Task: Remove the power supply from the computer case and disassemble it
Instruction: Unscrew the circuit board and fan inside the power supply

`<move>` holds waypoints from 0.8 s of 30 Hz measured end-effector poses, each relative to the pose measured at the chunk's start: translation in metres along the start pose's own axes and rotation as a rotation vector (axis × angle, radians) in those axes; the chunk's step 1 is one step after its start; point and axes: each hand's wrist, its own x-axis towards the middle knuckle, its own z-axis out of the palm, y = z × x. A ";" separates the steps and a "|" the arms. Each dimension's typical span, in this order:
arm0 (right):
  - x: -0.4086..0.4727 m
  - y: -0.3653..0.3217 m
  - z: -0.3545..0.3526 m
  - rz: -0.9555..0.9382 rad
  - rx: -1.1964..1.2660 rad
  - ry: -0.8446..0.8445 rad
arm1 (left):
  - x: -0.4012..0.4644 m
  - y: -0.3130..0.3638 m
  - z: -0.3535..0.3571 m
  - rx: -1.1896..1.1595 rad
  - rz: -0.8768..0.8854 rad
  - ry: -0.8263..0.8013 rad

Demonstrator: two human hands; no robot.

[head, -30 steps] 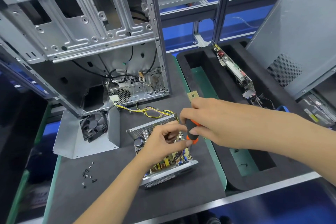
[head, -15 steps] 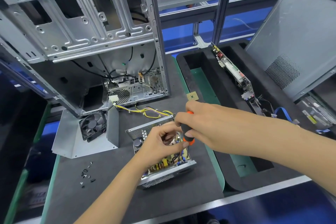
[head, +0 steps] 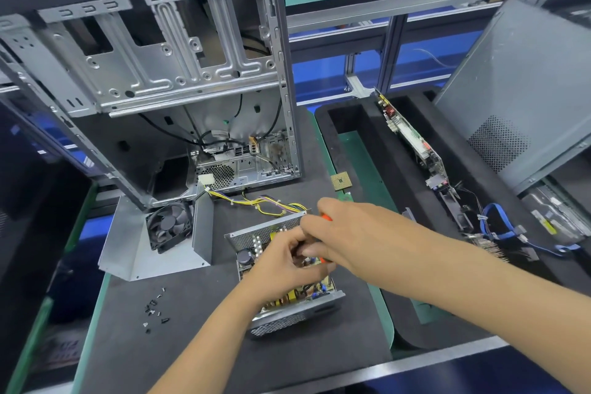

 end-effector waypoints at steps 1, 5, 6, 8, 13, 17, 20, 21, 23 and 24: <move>0.000 -0.001 0.001 0.003 -0.007 0.011 | -0.001 0.000 0.001 -0.004 0.001 -0.012; 0.003 -0.003 0.000 -0.011 0.043 -0.017 | -0.004 -0.005 0.003 -0.013 -0.022 0.001; 0.003 -0.002 -0.002 -0.014 0.074 -0.026 | -0.004 -0.007 0.003 -0.016 -0.030 0.000; 0.002 0.000 -0.008 -0.004 0.141 -0.045 | -0.003 -0.007 0.004 -0.004 -0.028 -0.004; -0.006 0.007 -0.018 -0.062 0.191 -0.141 | -0.002 -0.006 0.002 0.022 -0.009 -0.022; -0.005 0.007 -0.029 -0.071 0.117 -0.269 | 0.000 -0.006 0.000 0.072 0.072 -0.060; 0.000 0.004 -0.032 -0.078 0.098 -0.319 | 0.000 -0.014 0.000 0.040 0.077 -0.025; 0.001 0.001 -0.032 -0.060 0.109 -0.287 | 0.001 -0.012 0.000 0.036 0.075 -0.011; 0.003 -0.003 -0.030 0.037 0.033 -0.197 | 0.000 -0.011 0.000 0.003 0.032 -0.004; 0.006 -0.004 -0.028 0.090 -0.040 -0.162 | -0.001 -0.011 -0.001 -0.014 0.024 0.011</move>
